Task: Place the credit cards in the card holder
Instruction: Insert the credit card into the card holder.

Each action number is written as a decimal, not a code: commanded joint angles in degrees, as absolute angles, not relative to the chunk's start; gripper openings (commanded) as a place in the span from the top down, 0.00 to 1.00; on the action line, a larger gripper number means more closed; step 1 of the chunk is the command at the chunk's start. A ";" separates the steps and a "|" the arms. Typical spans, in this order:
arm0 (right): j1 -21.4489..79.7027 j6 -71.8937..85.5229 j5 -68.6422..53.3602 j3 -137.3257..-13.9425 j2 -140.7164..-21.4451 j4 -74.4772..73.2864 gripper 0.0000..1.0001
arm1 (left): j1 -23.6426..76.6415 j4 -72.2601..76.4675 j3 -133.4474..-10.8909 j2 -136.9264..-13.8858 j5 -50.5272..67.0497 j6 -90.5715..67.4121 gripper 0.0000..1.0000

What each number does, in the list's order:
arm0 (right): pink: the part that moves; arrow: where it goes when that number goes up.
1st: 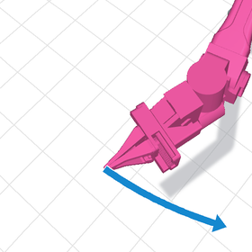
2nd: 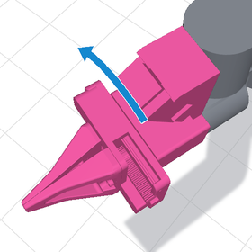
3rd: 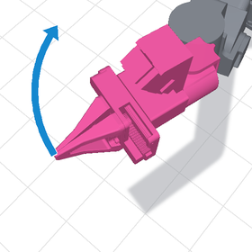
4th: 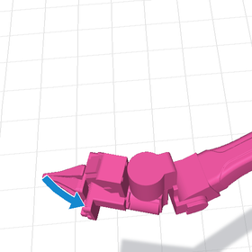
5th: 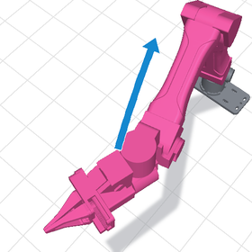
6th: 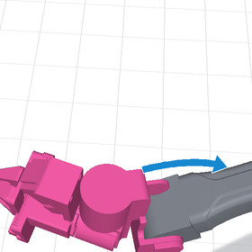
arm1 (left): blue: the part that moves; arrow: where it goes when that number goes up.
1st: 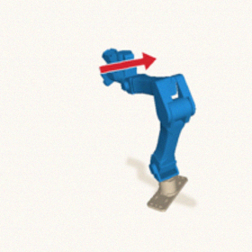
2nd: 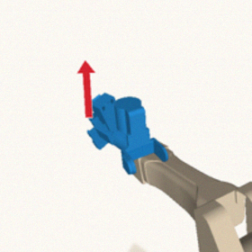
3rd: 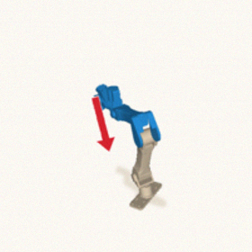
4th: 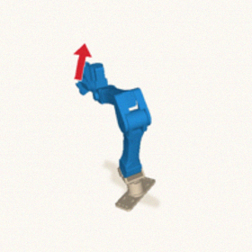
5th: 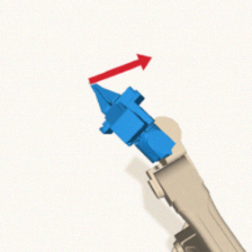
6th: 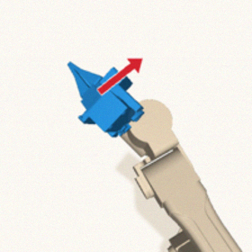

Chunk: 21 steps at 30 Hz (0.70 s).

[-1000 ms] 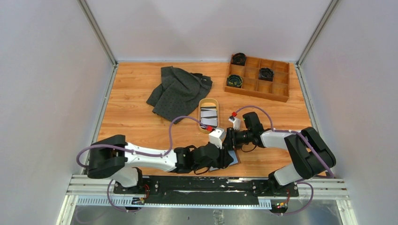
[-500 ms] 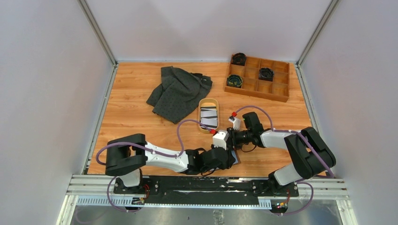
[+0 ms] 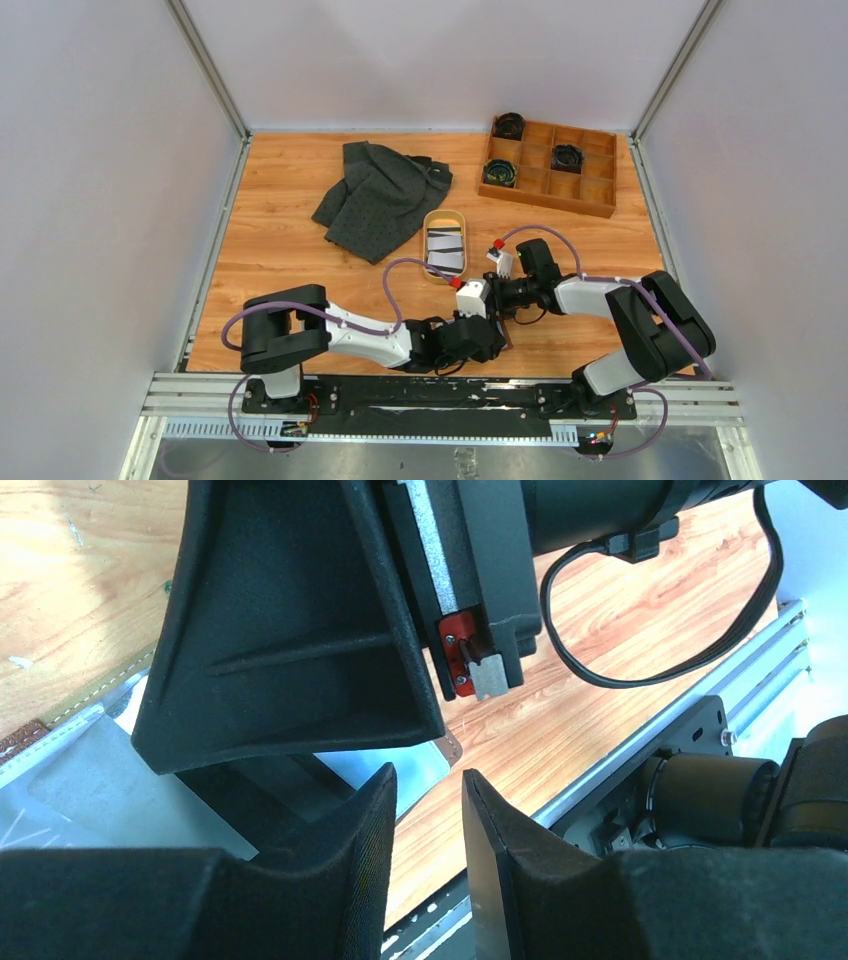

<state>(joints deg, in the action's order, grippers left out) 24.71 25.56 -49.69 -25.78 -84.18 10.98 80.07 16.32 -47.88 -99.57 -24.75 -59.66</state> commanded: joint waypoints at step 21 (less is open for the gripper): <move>25.66 21.97 -49.04 -27.25 -83.20 7.15 0.54 | 80.07 14.01 -43.99 -98.87 -29.45 -66.85 0.65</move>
<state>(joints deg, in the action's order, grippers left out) 24.75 24.45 -50.04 -26.13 -84.16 9.76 80.07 16.47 -45.67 -100.60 -26.13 -65.58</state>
